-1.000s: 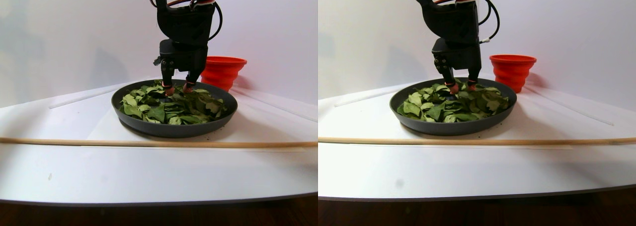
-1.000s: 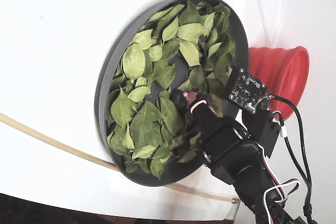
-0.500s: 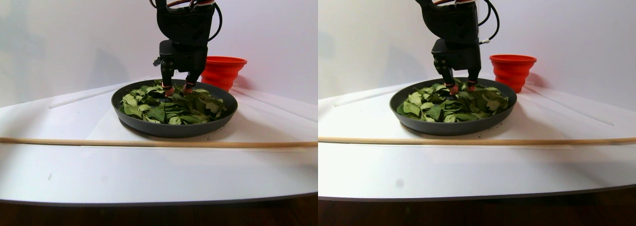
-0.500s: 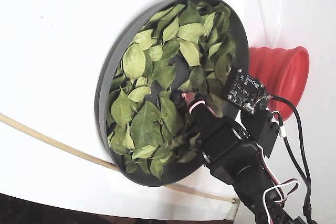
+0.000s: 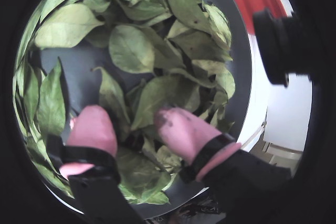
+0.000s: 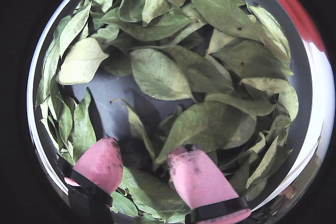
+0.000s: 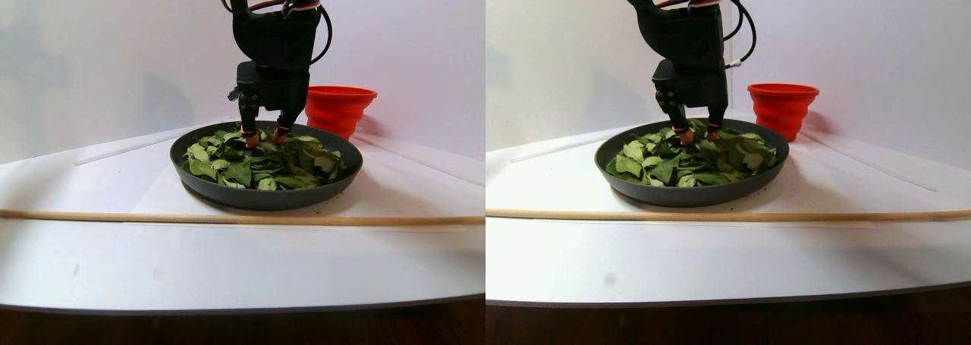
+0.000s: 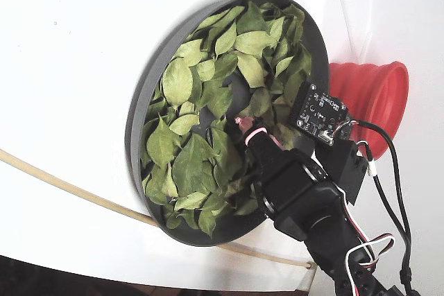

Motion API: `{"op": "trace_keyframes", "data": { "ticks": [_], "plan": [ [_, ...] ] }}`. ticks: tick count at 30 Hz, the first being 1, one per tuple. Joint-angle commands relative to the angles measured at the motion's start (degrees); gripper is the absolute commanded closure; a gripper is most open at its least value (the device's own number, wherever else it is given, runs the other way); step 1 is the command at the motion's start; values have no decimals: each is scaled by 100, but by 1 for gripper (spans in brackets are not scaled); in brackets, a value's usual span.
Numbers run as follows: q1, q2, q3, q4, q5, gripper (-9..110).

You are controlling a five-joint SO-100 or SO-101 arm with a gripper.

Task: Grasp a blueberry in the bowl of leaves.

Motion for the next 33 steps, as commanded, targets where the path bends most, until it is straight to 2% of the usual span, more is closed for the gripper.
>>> {"op": "trace_keyframes", "data": {
  "ticks": [1, 33],
  "plan": [
    [-44, 360, -123, -62, 26, 85],
    [-88, 18, -35, -167, 26, 84]
  ]
}}
